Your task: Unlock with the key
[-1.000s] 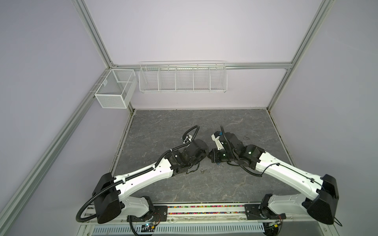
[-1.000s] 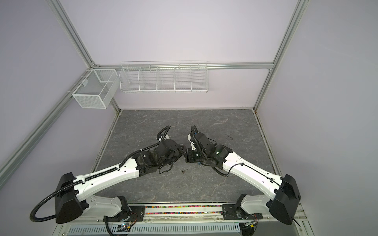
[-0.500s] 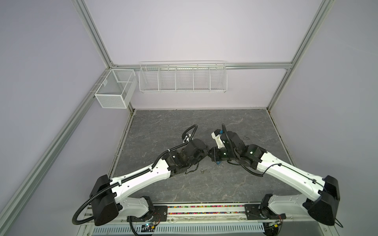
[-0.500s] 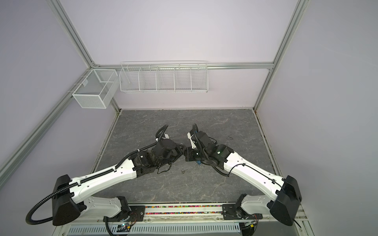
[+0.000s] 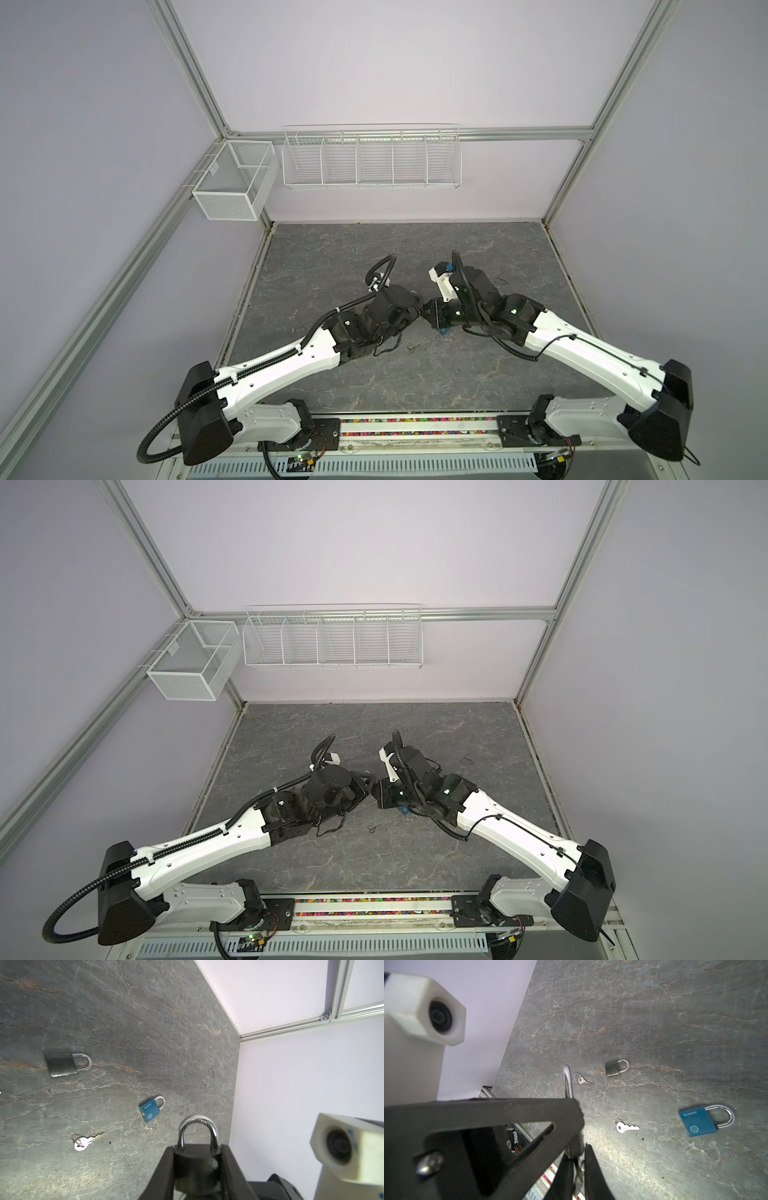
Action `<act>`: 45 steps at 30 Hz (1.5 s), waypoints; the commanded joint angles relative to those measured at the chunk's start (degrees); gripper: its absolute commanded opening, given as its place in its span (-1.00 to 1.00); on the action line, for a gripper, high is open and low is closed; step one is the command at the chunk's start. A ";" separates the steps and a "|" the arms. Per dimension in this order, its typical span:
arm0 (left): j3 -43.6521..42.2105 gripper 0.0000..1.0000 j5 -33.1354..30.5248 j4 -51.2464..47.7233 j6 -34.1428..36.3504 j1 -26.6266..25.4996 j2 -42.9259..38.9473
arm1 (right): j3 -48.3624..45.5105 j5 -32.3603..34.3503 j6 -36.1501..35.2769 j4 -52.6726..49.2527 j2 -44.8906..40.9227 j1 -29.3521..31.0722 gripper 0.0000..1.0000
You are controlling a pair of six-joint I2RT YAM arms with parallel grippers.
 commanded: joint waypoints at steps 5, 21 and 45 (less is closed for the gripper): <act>0.77 -1.00 -1.66 1.40 0.10 -0.44 -1.96 | -4.91 -3.39 -3.05 4.28 -2.75 0.43 -0.46; 0.78 -1.00 -2.58 1.75 -0.47 -0.27 -2.18 | -11.69 0.15 -8.41 13.34 -10.52 0.60 -0.37; -0.01 -1.00 -2.49 2.02 -1.37 -0.27 -3.48 | -11.85 -0.80 -7.18 17.73 -7.45 0.63 -0.77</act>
